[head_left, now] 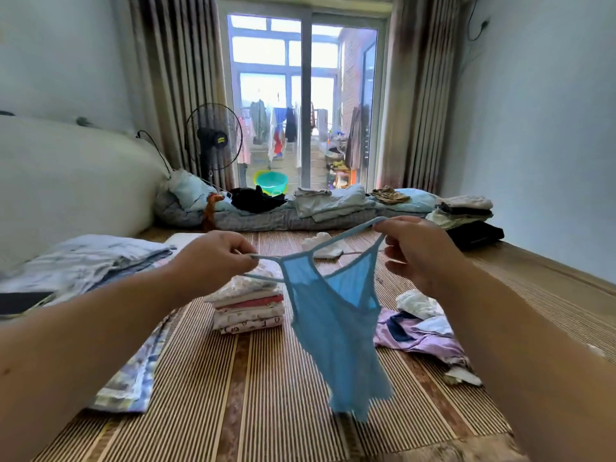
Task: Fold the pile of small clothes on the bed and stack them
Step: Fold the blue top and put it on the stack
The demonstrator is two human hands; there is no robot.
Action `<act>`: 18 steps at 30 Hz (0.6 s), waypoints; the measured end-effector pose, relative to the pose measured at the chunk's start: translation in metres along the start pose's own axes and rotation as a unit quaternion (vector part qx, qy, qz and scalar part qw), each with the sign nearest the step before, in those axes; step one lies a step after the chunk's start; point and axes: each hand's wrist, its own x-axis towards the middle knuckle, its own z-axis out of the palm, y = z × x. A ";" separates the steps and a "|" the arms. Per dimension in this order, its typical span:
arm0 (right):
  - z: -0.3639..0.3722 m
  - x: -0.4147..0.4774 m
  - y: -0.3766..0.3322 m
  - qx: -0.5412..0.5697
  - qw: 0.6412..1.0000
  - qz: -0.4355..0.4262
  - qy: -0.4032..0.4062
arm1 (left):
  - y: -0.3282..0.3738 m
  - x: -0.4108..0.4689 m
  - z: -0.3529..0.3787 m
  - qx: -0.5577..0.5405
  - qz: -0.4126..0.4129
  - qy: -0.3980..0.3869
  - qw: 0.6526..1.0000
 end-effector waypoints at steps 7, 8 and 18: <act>-0.001 0.000 -0.018 0.053 0.998 -0.002 -0.042 | 0.012 0.006 -0.006 -0.213 -0.088 0.063 0.971; -0.001 0.000 -0.019 0.068 0.996 0.008 -0.053 | 0.015 0.007 -0.005 -0.304 -0.138 0.051 0.941; 0.001 0.010 -0.019 0.062 0.990 0.091 -0.087 | 0.022 0.013 0.006 -0.304 -0.164 -0.079 0.935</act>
